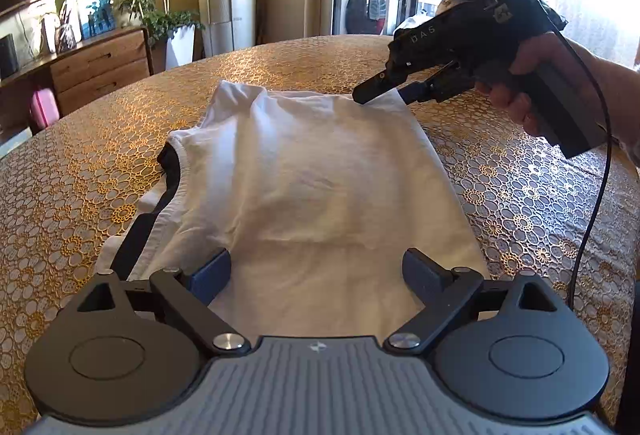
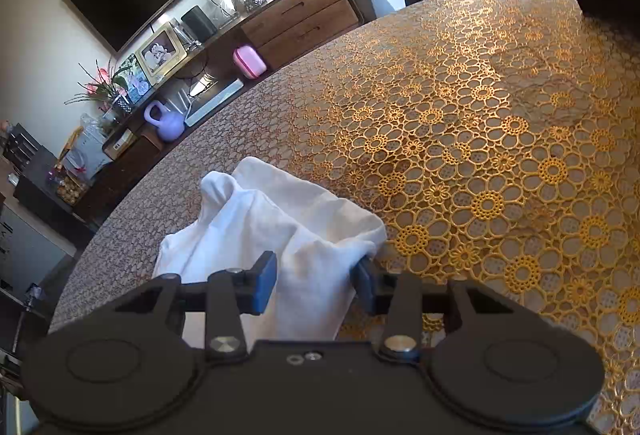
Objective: Fold clothes
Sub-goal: 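Lift the held shirt corner with the right gripper and fold it over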
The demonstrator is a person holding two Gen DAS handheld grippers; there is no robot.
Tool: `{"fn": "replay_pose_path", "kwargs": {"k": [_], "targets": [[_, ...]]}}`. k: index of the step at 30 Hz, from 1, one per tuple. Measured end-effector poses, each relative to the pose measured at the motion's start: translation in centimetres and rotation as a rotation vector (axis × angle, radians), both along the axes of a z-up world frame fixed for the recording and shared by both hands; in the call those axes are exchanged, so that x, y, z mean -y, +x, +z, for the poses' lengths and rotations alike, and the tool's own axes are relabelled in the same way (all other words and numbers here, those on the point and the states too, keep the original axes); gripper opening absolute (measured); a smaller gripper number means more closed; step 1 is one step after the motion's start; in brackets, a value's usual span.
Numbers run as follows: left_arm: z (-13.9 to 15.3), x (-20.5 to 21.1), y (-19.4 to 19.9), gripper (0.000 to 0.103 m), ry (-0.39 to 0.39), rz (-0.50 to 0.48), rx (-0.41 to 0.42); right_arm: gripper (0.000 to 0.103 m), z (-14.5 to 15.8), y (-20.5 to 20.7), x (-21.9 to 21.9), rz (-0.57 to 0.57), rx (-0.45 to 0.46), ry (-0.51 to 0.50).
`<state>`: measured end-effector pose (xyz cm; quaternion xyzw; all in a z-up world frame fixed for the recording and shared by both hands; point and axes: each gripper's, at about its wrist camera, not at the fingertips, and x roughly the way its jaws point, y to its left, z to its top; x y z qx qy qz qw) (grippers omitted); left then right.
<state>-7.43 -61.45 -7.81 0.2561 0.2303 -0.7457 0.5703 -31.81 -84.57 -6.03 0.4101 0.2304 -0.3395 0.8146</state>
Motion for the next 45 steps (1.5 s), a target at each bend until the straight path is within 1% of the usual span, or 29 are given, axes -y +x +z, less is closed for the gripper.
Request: {"fn": "replay_pose_path", "kwargs": {"k": [2,5,7,10,17,22,25,26,31,36,45], "targets": [[0.5,0.4,0.4,0.093,0.021,0.008,-0.024,0.103,0.0,0.1,-0.1,-0.002,-0.021,-0.009],[1.4,0.9,1.9,0.093,0.011,0.054,-0.058,0.103,0.0,0.1,-0.1,-0.005,-0.04,-0.018],[1.5,1.2,2.5,0.093,0.017,0.06,-0.062,0.103,0.0,0.1,-0.2,-0.002,-0.044,-0.021],[0.8,1.5,2.2,0.093,0.03,0.061,-0.011,0.103,0.0,0.4,-0.5,0.002,-0.06,-0.036],[0.8,2.4,2.3,0.093,0.071,0.045,0.005,0.103,0.0,0.8,-0.5,0.022,-0.09,-0.06],[2.3,2.6,3.1,0.093,0.029,0.048,-0.056,0.103,0.0,0.9,-0.6,0.031,-0.099,-0.071],[1.5,3.9,3.6,0.093,0.08,0.042,-0.067,0.103,0.0,0.9,-0.6,0.034,-0.1,-0.075],[1.0,4.3,3.8,0.093,0.112,0.031,-0.097,0.103,0.0,0.8,-0.6,0.035,-0.1,-0.076],[0.5,4.0,4.1,0.094,0.071,0.062,-0.011,0.103,0.0,0.8,-0.6,0.04,-0.101,-0.082],[0.4,3.5,3.6,0.094,0.065,0.058,0.007,0.103,0.0,0.8,-0.6,0.045,-0.102,-0.089],[0.3,2.7,2.7,0.095,0.053,0.056,0.039,0.103,1.9,2.1,-2.9,0.087,-0.146,-0.215]]}}
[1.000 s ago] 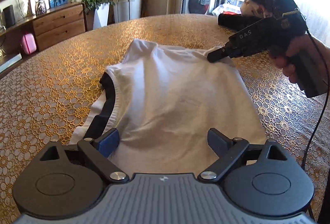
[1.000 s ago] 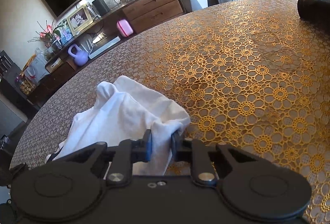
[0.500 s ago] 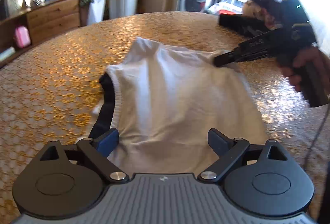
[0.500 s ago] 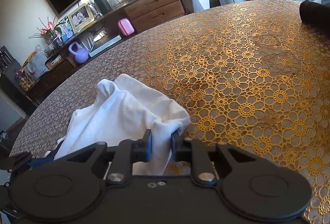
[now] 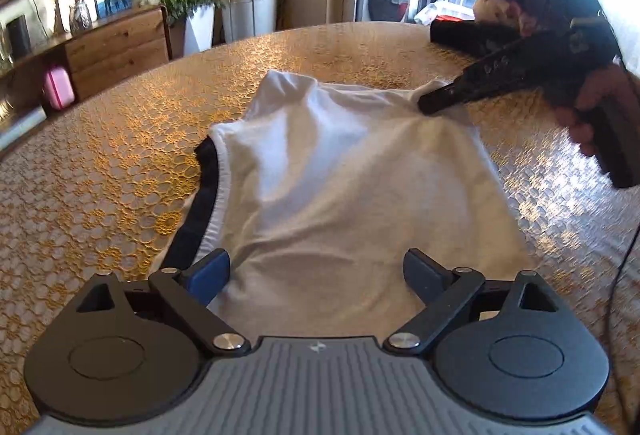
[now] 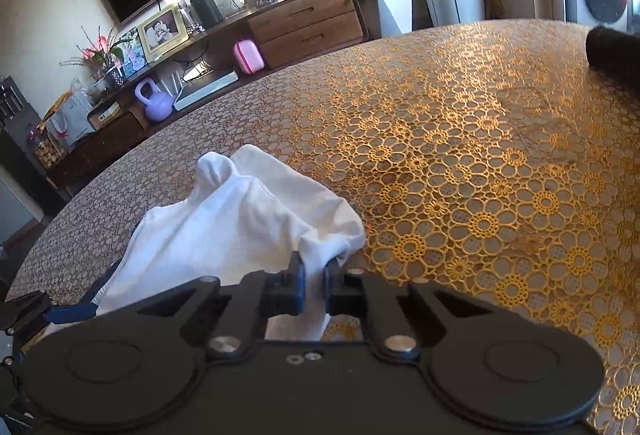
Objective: Fold clothes
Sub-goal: 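Lift the held shirt corner with the right gripper and fold it over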
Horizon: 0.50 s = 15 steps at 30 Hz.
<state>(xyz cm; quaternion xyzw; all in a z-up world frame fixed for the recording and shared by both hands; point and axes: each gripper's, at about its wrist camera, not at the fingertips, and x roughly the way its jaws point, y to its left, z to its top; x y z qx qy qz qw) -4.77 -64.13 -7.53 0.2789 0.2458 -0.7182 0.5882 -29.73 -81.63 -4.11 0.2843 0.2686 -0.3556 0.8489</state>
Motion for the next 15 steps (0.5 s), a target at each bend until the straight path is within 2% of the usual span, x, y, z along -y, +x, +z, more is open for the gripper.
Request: {"fn": "replay_pose_path", "kwargs": {"k": [4,7,11,15], "targets": [[0.1,0.0,-0.1,0.095,0.013,0.018,0.01,0.103,0.9,0.6,-1.1,0.021,-0.019,-0.056],[1.5,-1.2,-0.1,0.095,0.01,0.017,0.013,0.103,2.0,1.3,-2.3,0.061,-0.031,-0.114],[3.2,-4.9,0.8,0.095,-0.003,0.005,-0.003,0.103,4.6,3.7,-6.5,0.226,-0.039,-0.258],[3.4,-9.0,2.4,0.095,0.018,0.044,-0.021,0.103,5.4,6.4,-12.8,0.46,-0.087,-0.405]]}}
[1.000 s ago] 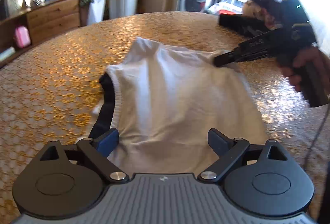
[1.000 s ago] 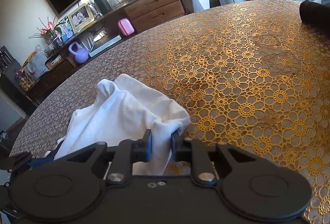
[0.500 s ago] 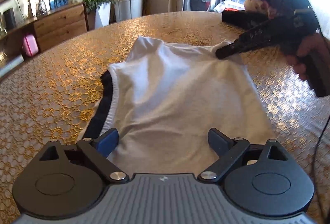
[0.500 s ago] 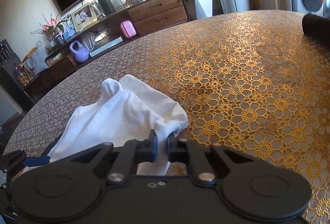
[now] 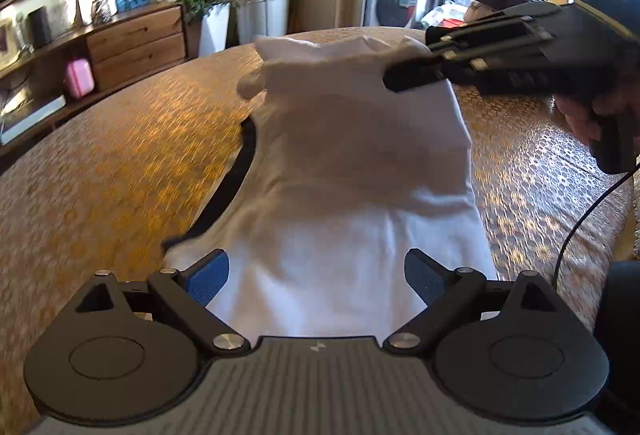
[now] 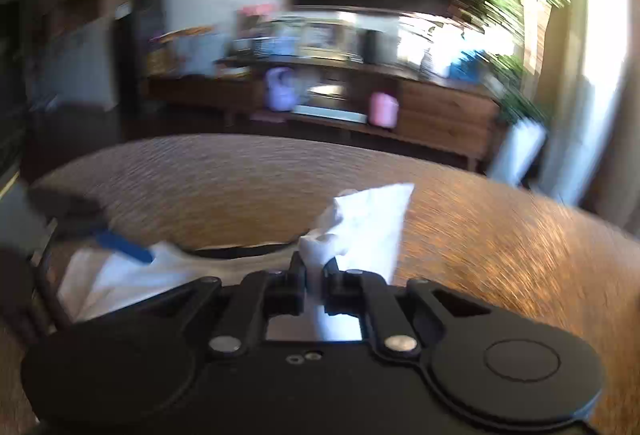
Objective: Fold clothes
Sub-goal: 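Lift the held shirt corner with the right gripper and fold it over, then lay the held corner onto the shirt and open the right gripper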
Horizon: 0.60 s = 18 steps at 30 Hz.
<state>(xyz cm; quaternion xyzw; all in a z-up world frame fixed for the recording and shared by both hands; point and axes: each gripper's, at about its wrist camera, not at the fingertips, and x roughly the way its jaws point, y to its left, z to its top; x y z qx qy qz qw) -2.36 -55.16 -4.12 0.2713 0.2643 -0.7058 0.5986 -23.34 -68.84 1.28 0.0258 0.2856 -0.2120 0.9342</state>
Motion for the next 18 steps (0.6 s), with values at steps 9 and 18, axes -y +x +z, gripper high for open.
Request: {"fn": "replay_pose_path", "kwargs": {"k": [9,18], "targets": [[-1.7,-4.1,-0.1,0.095,0.017,0.036,-0.024,0.103,-5.5,2.6,-7.5,0.177,-0.203,-0.041],[-2.5,-4.7,-0.8,0.097,0.013,0.023,-0.016,0.103,-2.0,2.1,-6.7,0.15,-0.061,0.049]]}}
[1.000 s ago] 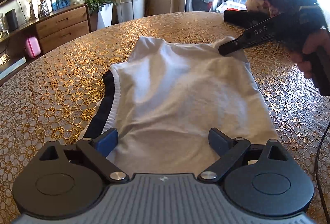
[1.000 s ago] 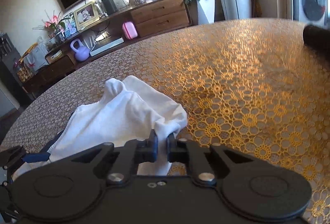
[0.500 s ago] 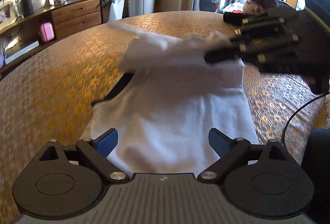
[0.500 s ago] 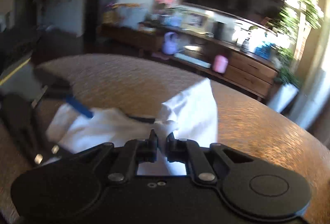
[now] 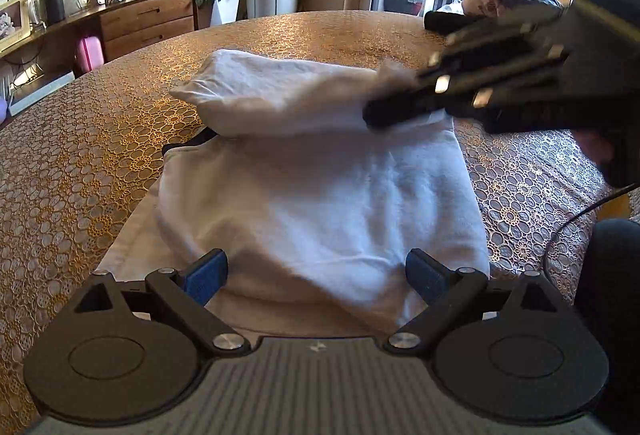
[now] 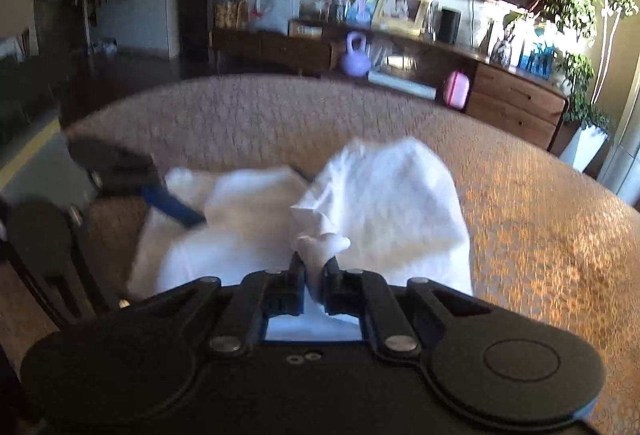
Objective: Fold clothes
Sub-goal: 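Lay the held corner onto the shirt and open the right gripper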
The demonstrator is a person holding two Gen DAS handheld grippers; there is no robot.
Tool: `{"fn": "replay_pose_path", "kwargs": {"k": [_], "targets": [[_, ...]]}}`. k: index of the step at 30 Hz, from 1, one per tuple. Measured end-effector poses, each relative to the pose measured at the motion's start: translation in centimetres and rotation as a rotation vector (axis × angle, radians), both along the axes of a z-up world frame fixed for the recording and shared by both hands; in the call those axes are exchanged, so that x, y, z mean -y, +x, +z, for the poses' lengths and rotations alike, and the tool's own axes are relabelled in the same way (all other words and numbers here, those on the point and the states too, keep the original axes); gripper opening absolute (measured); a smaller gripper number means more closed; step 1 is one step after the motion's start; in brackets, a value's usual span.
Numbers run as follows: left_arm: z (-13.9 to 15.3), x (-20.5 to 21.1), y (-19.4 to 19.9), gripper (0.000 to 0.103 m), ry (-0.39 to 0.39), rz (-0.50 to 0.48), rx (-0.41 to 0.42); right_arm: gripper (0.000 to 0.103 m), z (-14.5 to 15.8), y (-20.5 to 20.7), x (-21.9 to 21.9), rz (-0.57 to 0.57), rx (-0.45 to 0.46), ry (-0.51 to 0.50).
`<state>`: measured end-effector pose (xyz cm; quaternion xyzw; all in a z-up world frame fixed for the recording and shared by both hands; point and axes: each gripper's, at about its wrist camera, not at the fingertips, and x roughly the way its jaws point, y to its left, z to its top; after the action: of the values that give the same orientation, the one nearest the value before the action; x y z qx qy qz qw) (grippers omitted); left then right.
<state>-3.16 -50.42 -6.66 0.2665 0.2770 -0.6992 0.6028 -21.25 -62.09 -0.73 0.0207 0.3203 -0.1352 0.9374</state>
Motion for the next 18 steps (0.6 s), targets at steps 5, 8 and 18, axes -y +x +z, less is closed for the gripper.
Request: {"fn": "replay_pose_path", "kwargs": {"k": [5,8,18], "targets": [[0.6,-1.5,0.4,0.097,0.006,-0.009,0.003,0.103,3.7,-1.3,-3.0,0.149,0.098,0.02],[1.5,-4.2,1.3,0.097,-0.004,-0.035,0.001,0.103,2.3,-1.8,-5.2,0.225,0.04,0.049],[2.6,-8.3,2.7,0.097,-0.025,0.047,-0.008,0.103,-2.7,-2.0,-6.9,0.233,-0.088,0.065]]}}
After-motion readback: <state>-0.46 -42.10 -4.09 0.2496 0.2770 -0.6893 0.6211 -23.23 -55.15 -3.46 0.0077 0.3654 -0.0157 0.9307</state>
